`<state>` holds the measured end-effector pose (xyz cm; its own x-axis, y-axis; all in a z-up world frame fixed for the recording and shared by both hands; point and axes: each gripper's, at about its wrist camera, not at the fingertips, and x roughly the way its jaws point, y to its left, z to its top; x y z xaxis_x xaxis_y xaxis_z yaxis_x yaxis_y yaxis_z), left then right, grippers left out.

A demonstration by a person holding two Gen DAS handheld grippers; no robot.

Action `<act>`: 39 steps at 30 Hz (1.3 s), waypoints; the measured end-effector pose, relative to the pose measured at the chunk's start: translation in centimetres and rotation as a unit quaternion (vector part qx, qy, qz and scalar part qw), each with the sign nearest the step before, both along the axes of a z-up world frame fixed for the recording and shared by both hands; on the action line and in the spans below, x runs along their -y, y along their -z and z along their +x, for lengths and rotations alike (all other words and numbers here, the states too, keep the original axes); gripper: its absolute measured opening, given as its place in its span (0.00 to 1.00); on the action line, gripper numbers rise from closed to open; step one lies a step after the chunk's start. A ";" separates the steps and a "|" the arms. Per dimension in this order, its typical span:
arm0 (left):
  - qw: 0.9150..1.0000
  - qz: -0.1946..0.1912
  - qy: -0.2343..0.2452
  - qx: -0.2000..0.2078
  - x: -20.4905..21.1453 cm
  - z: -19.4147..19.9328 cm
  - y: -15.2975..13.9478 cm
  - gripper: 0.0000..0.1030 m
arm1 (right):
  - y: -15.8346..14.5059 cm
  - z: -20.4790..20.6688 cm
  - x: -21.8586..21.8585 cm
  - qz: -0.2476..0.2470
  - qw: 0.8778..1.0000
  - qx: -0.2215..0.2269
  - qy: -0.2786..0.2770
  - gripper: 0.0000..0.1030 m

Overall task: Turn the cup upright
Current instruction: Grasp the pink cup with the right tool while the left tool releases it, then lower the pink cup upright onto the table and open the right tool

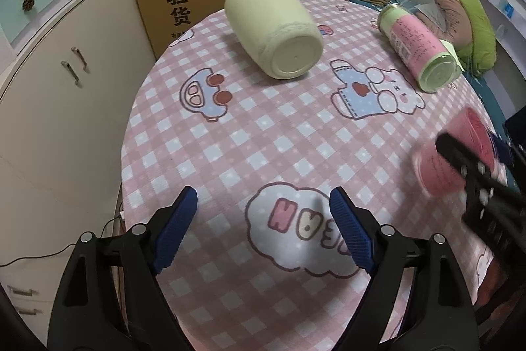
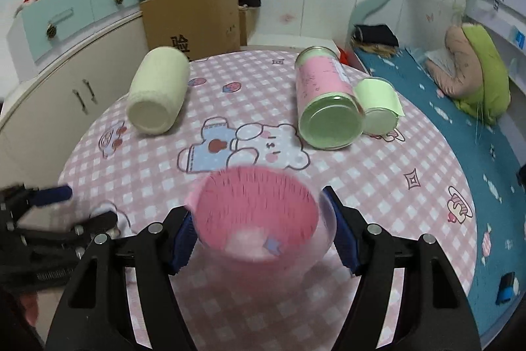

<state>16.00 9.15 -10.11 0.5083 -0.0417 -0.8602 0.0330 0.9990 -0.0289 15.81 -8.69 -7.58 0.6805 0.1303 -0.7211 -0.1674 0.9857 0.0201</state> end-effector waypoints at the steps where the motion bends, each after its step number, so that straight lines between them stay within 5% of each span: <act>1: 1.000 0.001 -0.003 0.001 -0.2 0.0 0.0 0.81 | 0.2 -0.2 -0.2 -0.003 1.000 0.004 -0.003 0.65; 8: 1.000 -0.004 -0.012 0.000 -0.7 -0.1 0.0 0.81 | 1.3 0.0 -0.3 0.001 1.000 -0.013 0.006 0.66; 11: 1.000 -0.005 -0.011 0.004 -0.7 -0.2 -0.2 0.81 | 1.2 0.0 -0.3 0.001 1.000 -0.026 0.011 0.89; 25: 0.999 0.018 0.007 0.034 1.9 -3.6 -2.1 0.81 | -1.3 -4.4 1.3 0.029 0.999 -0.005 0.025 0.90; 39: 0.989 0.014 0.037 0.142 8.4 -11.4 -7.8 0.81 | -6.2 -13.4 6.5 0.033 0.988 0.105 0.112 0.91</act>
<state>4.58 0.71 -2.34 0.7257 -0.0666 -0.6848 0.1093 0.9938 0.0191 2.39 -15.20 -1.40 0.8309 0.0020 -0.5564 0.0470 0.9962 0.0736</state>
